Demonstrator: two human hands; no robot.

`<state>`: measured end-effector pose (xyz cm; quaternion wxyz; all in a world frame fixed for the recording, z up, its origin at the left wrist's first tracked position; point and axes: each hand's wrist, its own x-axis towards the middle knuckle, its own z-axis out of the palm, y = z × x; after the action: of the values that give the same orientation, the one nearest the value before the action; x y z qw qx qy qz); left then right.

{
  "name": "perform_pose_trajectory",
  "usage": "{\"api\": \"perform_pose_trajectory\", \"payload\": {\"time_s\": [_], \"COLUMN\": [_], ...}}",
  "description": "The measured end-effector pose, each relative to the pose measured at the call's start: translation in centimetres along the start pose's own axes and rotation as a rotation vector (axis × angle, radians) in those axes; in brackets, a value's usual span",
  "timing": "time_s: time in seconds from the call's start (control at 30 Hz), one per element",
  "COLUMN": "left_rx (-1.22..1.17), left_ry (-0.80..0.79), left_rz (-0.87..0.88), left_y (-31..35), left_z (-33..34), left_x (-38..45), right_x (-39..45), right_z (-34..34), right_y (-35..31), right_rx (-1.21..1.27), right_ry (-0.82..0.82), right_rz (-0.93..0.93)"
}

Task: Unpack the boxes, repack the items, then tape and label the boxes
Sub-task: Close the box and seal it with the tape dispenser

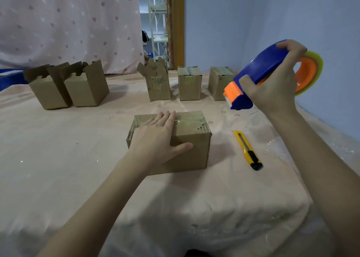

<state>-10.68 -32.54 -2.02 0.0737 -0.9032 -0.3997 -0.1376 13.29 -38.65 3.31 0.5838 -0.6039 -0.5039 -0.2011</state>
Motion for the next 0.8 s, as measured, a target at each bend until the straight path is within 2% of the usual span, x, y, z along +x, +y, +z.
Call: {"api": "perform_pose_trajectory", "payload": {"time_s": [0.57,0.8], "left_rx": [0.069,0.023], "left_ry": [0.008,-0.007], "left_rz": [0.022,0.018], "left_y": [0.3,0.3], "left_z": [0.6,0.5], "left_x": [0.0,0.0], "right_x": [2.2,-3.4], "right_z": [-0.2,0.5], "right_y": [-1.7,2.5], "right_rx": [-0.012,-0.05], "right_ry": [-0.028,-0.023], "right_rz": [-0.033,0.169]}}
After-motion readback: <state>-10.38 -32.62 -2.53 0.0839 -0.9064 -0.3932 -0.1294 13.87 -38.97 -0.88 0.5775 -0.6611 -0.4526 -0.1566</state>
